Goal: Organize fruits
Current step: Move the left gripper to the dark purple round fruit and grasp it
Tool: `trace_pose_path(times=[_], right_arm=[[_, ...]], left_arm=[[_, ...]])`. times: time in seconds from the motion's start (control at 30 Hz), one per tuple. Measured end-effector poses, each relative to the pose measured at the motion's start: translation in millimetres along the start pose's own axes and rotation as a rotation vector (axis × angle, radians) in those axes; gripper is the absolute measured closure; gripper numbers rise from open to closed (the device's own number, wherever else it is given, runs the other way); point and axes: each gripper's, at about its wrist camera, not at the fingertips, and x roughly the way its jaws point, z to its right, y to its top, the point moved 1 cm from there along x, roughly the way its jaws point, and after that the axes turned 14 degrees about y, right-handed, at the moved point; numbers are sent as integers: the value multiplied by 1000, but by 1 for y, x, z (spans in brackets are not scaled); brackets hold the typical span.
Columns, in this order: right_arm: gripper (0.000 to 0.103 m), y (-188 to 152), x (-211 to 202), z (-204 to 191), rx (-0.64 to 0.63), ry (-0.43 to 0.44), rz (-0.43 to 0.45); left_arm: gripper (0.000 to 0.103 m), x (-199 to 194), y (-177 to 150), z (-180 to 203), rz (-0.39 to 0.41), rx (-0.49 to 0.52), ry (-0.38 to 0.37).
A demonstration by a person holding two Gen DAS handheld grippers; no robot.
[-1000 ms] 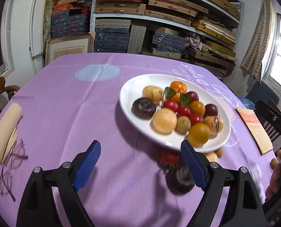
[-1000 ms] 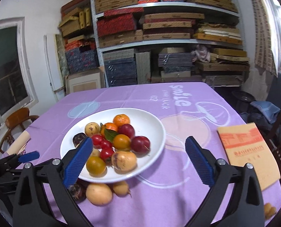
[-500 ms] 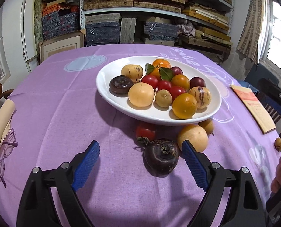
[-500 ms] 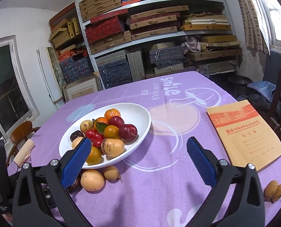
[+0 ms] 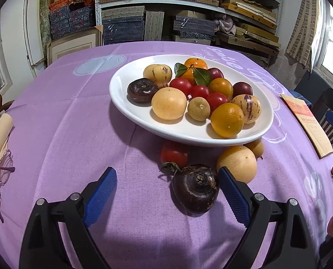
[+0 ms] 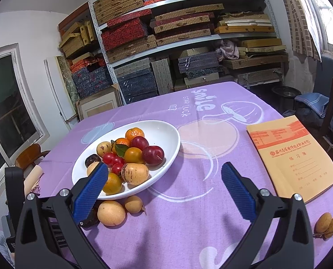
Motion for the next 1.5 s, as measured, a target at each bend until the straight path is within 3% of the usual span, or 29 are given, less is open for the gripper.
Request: trace_pose_path(times=[0.53, 0.9, 1.17, 1.33, 1.43, 1.5], right_arm=[[4, -5, 6, -1, -3, -1, -26], [4, -9, 13, 0, -9, 2, -50], [4, -9, 13, 0, -8, 3, -50], [4, -8, 13, -1, -7, 9, -48], [4, -8, 13, -2, -7, 9, -52], [4, -8, 14, -4, -10, 8, -58]], left_arm=[[5, -12, -13, -10, 15, -11, 47], [5, -5, -1, -12, 12, -45, 59], [5, -11, -12, -32, -4, -63, 69], [7, -27, -28, -40, 23, -30, 66], [11, -32, -33, -43, 3, -40, -4], [11, -38, -29, -35, 46, -25, -9]])
